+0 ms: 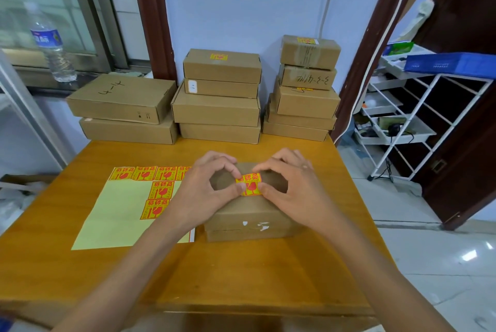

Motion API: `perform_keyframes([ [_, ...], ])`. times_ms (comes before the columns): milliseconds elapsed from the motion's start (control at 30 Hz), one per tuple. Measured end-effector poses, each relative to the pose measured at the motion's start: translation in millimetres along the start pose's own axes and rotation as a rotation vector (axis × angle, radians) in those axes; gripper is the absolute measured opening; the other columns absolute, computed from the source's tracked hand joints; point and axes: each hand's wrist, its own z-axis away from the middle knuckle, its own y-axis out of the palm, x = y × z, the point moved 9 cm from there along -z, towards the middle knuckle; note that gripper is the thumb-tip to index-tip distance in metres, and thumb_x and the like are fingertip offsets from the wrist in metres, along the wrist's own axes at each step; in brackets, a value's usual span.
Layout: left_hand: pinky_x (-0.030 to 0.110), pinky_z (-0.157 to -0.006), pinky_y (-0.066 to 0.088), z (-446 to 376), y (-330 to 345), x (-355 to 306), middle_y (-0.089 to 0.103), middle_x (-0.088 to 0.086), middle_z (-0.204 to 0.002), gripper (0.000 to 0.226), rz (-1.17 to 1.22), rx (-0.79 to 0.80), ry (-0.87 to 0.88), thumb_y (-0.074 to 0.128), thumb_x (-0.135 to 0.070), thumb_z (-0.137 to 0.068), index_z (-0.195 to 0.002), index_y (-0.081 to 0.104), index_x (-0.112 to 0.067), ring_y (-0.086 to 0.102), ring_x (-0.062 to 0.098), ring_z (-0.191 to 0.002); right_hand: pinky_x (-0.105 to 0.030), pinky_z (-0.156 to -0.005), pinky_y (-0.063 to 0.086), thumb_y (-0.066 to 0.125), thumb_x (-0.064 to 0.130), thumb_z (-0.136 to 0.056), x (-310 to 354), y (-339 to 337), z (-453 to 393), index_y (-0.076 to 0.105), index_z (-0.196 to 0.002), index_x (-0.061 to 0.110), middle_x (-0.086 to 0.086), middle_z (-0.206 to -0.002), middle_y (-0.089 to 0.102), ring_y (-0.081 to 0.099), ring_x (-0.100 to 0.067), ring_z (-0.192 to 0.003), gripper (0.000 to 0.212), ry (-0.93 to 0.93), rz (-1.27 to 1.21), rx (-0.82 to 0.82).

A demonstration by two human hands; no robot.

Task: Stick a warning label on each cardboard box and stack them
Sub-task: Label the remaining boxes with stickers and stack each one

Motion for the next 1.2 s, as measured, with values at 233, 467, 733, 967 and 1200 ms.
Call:
perform_keyframes([
  [233, 0.043, -0.100, 0.049, -1, 5, 4, 0.050, -0.026, -0.126, 0.025, -0.002, 0.060, -0.028, 0.084, -0.034, -0.079, -0.099, 0.069, -0.036, 0.044, 0.004, -0.126, -0.043, -0.121, 0.017, 0.060, 0.056, -0.090, -19, 12, 4, 0.067, -0.115, 0.053, 0.026, -0.141, 0.052, 0.036, 0.001, -0.141, 0.026, 0.076, -0.112, 0.009],
  [467, 0.047, -0.107, 0.041, 0, 9, 10, 0.048, -0.025, -0.133, 0.029, 0.018, 0.085, -0.077, 0.080, -0.036, -0.076, -0.102, 0.066, -0.038, 0.038, 0.004, -0.130, -0.037, -0.111, 0.031, 0.067, 0.047, -0.089, -23, 18, 5, 0.070, -0.113, 0.049, 0.025, -0.137, 0.052, 0.038, -0.003, -0.136, 0.024, 0.123, -0.325, 0.031],
  [733, 0.049, -0.103, 0.047, 1, 10, 12, 0.049, -0.025, -0.134, 0.031, 0.072, 0.086, -0.072, 0.078, -0.035, -0.077, -0.105, 0.064, -0.038, 0.043, 0.010, -0.131, -0.023, -0.108, 0.029, 0.074, 0.026, -0.094, -22, 18, 7, 0.072, -0.111, 0.042, 0.021, -0.134, 0.055, 0.038, -0.002, -0.134, 0.023, 0.114, -0.400, 0.010],
  [967, 0.048, -0.103, 0.046, -1, 11, 12, 0.052, -0.022, -0.132, 0.023, 0.016, 0.091, -0.081, 0.078, -0.029, -0.080, -0.098, 0.065, -0.036, 0.043, 0.010, -0.129, -0.022, -0.104, 0.029, 0.075, 0.026, -0.089, -21, 20, 6, 0.071, -0.104, 0.044, 0.024, -0.131, 0.054, 0.037, 0.001, -0.132, 0.024, 0.147, -0.395, 0.029],
  [1200, 0.051, -0.103, 0.046, -1, 11, 12, 0.051, -0.026, -0.131, 0.022, 0.017, 0.094, -0.071, 0.075, -0.039, -0.076, -0.095, 0.064, -0.036, 0.043, 0.009, -0.128, -0.026, -0.104, 0.031, 0.076, 0.028, -0.089, -21, 19, 7, 0.072, -0.107, 0.041, 0.022, -0.132, 0.054, 0.039, -0.002, -0.132, 0.022, 0.155, -0.379, 0.022],
])
